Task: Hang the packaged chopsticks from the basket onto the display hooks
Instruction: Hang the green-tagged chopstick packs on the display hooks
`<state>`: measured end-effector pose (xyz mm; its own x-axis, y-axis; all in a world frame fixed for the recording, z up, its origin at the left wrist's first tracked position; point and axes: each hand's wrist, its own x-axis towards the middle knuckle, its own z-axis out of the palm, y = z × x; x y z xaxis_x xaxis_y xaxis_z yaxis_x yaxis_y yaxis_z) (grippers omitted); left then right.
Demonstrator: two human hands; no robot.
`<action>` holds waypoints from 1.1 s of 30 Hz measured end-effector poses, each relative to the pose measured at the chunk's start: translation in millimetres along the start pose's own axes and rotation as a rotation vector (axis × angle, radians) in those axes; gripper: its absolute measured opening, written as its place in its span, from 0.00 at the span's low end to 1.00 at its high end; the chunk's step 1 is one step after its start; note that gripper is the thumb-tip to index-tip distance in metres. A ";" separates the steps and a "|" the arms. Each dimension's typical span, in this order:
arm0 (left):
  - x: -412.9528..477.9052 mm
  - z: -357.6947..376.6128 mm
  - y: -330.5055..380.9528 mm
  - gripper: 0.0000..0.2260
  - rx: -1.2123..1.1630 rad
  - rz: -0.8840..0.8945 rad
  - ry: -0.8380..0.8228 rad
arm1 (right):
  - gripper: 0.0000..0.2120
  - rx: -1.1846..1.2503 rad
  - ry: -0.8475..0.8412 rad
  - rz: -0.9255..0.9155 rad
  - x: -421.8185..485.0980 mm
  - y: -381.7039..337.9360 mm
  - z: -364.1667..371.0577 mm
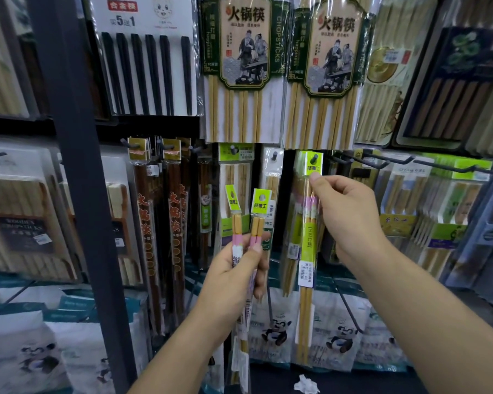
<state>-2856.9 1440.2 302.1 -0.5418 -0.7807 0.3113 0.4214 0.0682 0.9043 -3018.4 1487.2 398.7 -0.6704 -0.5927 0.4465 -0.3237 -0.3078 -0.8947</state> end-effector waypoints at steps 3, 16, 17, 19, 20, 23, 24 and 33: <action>-0.5 -1.0 0.0 0.10 0.059 0.014 0.014 | 0.14 -0.043 0.002 -0.011 2.1 4.1 -0.9; -1.9 4.1 2.3 0.08 0.092 0.039 0.010 | 0.04 -0.205 -0.128 -0.127 -43.1 15.5 0.7; -1.8 4.1 1.9 0.08 0.088 0.038 0.004 | 0.03 -0.193 -0.202 -0.129 -48.0 14.3 3.3; -1.7 4.4 0.7 0.09 0.079 0.043 -0.011 | 0.04 -0.155 -0.293 -0.123 -54.1 12.5 8.0; -1.7 4.6 0.1 0.10 0.068 0.045 -0.018 | 0.05 -0.148 -0.306 -0.115 -55.3 11.8 9.6; -1.8 4.0 -1.8 0.14 0.034 0.040 -0.037 | 0.05 -0.110 -0.317 -0.062 -55.1 11.0 10.8; -1.5 3.0 -2.9 0.15 0.023 0.036 -0.043 | 0.05 -0.089 -0.318 -0.044 -54.0 11.3 10.3; 2.2 -7.1 -4.1 0.16 0.140 -0.004 0.062 | 0.07 0.006 -0.038 -0.075 -17.0 -11.8 -2.9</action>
<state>-2854.7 1433.8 297.0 -0.4960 -0.8175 0.2927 0.3112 0.1473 0.9388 -3005.1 1503.1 401.6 -0.6189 -0.5955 0.5122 -0.3680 -0.3562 -0.8589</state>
